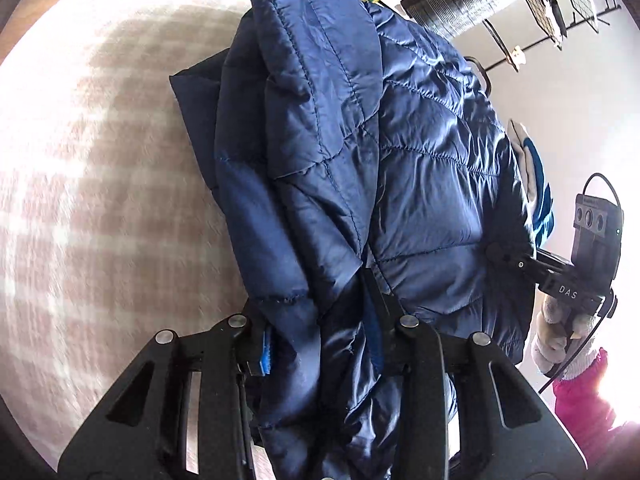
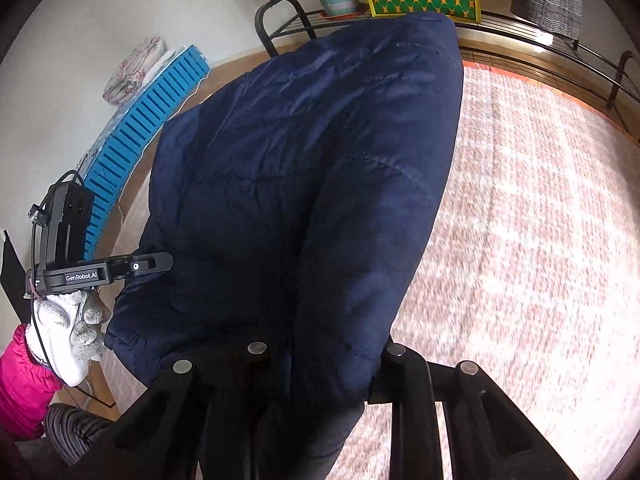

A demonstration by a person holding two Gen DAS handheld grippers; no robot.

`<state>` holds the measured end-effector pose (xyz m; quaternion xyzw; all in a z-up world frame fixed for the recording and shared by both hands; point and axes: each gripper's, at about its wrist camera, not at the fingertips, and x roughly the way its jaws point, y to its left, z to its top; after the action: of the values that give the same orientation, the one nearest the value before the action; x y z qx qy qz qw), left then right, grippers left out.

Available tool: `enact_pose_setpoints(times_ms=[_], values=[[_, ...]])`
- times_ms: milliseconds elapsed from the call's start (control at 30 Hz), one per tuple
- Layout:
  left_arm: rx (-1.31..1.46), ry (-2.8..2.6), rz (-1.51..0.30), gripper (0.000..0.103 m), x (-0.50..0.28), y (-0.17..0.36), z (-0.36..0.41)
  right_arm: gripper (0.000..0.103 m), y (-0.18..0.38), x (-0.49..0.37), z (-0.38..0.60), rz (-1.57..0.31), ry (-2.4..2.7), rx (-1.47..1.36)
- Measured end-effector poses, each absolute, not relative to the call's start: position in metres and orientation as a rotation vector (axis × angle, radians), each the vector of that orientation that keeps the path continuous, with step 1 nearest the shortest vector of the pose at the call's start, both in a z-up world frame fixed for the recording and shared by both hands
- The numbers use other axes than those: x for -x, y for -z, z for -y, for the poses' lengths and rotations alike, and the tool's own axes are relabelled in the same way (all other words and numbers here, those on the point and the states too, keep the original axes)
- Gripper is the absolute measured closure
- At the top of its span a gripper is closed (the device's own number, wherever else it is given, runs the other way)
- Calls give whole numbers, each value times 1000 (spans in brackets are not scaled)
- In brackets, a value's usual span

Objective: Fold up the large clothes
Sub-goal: 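Lift the folded jacket off the bed with both tools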

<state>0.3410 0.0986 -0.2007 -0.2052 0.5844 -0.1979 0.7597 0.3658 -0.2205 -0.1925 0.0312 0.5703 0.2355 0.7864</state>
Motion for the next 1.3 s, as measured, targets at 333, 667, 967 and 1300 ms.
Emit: enact_pose_setpoints(times_ms=[333,667,967,1300], values=[[429,517,-1316,68,-259,194,-37,79,193,-289,279,-1241,-437,-52],[593,420,-1186,22,-258,177,-85,30,185,-284,296,-1156,-403,-78],[869,510,-1262,16,-306,220,-122,10,197,-297,337,-1118,-443,-354],[768,620,-1235,16,-313,214,-101,6,233,-298,331,-1118,-609,-396]])
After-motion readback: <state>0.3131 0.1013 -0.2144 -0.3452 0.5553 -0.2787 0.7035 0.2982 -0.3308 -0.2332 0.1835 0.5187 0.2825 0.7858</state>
